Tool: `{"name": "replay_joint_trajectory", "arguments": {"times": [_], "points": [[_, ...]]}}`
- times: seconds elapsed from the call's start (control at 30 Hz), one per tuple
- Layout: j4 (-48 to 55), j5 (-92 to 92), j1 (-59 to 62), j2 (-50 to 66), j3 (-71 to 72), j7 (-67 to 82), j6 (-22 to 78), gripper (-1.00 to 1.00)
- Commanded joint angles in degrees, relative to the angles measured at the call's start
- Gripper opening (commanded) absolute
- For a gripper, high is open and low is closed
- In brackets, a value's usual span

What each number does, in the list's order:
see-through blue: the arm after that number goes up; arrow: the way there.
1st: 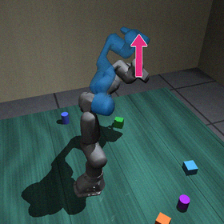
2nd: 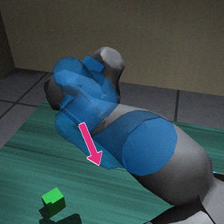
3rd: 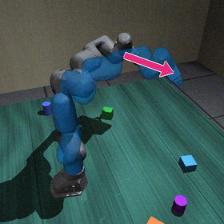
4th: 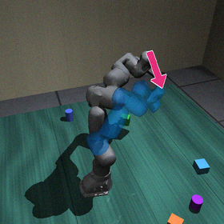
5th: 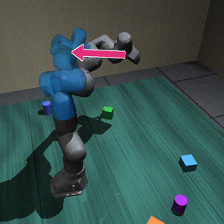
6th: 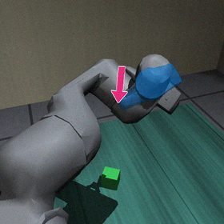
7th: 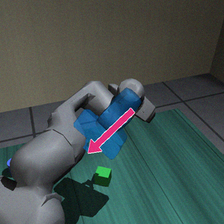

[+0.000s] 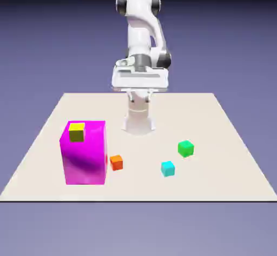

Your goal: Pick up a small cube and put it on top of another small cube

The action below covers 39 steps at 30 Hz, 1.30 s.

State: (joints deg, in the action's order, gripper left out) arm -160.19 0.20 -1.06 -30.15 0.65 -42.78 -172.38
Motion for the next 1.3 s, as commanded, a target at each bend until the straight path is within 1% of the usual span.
{"name": "replay_joint_trajectory", "arguments": {"times": [0.0,0.6,0.67,0.87,0.9,0.93,1.1,1.17,1.27], "points": [[0.68,0.17,-0.31,2.08,0.54,-0.27,1.35,0.0],[12.85,3.15,-5.83,39.46,10.3,-5.14,25.6,0.0],[13.01,3.19,-5.9,39.94,10.42,-5.2,25.92,0.0],[13.47,7.28,-8.51,51.28,6.84,-8.08,15.15,0.0],[13.47,7.28,-8.51,51.28,6.84,-8.08,15.14,-1.0],[13.47,7.28,-8.51,51.28,6.84,-8.08,15.14,-1.0],[13.05,3.54,-6.13,40.91,10.12,-5.44,24.99,-1.0],[13.01,3.19,-5.9,39.94,10.42,-5.2,25.92,-1.0],[9.07,0.26,-9.32,33.71,15.31,-0.39,27.76,-1.0]]}}
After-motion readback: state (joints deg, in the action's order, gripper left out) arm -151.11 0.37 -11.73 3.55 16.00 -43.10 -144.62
